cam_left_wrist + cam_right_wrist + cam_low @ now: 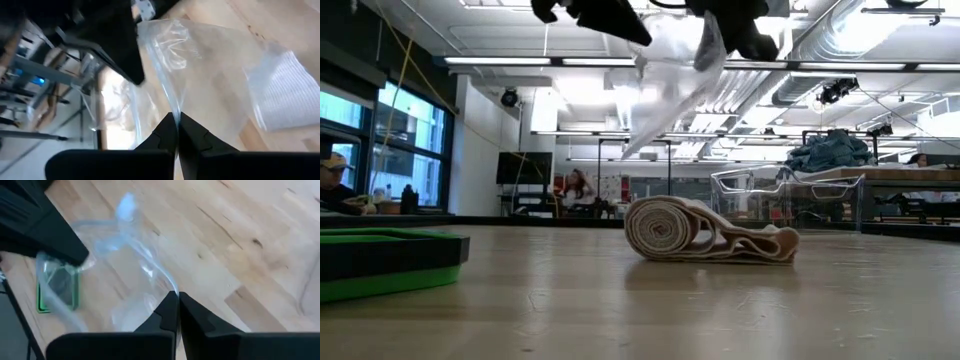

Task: Roll bandage
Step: Put the rolled white bandage into the transparent zip bag

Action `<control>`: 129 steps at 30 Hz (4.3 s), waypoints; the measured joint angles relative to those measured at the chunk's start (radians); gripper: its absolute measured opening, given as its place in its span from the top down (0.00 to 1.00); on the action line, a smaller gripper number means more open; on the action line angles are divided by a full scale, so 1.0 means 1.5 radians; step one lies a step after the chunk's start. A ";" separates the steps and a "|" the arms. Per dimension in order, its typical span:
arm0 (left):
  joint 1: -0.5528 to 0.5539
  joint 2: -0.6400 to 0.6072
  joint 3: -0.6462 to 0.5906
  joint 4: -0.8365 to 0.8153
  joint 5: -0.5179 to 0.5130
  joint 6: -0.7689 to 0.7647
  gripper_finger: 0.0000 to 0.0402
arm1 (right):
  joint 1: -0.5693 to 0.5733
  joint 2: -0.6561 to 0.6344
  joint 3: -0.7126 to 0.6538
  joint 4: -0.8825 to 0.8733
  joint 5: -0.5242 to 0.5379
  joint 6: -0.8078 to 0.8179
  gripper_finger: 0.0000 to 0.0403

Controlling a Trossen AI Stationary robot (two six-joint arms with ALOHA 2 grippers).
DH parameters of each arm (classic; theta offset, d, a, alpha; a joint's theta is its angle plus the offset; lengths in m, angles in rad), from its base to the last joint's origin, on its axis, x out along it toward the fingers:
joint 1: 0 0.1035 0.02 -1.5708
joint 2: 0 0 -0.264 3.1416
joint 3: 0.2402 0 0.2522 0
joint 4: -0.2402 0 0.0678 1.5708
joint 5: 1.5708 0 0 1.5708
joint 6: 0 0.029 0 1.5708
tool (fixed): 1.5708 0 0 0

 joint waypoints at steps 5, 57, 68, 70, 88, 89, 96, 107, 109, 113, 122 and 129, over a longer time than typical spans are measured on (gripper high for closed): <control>0.000 0.000 0.000 -0.040 0.017 -0.026 1.00 | 0.000 0.000 0.000 -0.019 0.034 0.041 1.00; 0.003 0.000 0.061 -0.139 -0.091 0.136 1.00 | -0.013 -0.001 -0.001 0.135 0.048 -0.082 0.96; 0.003 0.000 0.073 -0.253 -0.078 0.160 1.00 | -0.019 -0.001 -0.001 0.153 0.052 -0.078 0.70; 0.006 0.000 0.080 -0.275 -0.049 0.159 1.00 | -0.018 -0.001 -0.001 0.167 0.052 -0.083 0.66; 0.063 0.005 0.084 -0.453 0.197 0.230 1.00 | 0.086 -0.003 -0.047 0.034 0.111 -0.065 0.63; 0.061 0.006 0.075 -0.442 0.205 0.237 1.00 | 0.101 -0.003 -0.063 0.040 0.099 -0.043 0.63; 0.029 0.062 0.044 -0.394 0.201 0.275 1.00 | 0.189 -0.003 -0.174 0.139 0.100 0.151 0.63; -0.026 0.105 0.042 -0.335 0.112 0.261 1.00 | 0.217 -0.002 -0.240 0.380 0.085 0.286 0.63; -0.031 0.105 0.042 -0.292 0.067 0.239 1.00 | 0.203 -0.002 -0.243 0.406 0.076 0.338 0.63; -0.035 0.103 0.043 -0.240 0.016 0.188 1.00 | 0.172 -0.002 -0.249 0.405 0.075 0.425 0.63; -0.035 0.101 0.043 -0.231 -0.002 0.181 1.00 | 0.129 0.002 -0.249 0.445 0.009 0.436 0.63; -0.015 0.101 0.043 -0.215 -0.004 0.171 1.00 | 0.130 0.012 -0.249 0.466 -0.002 0.447 0.63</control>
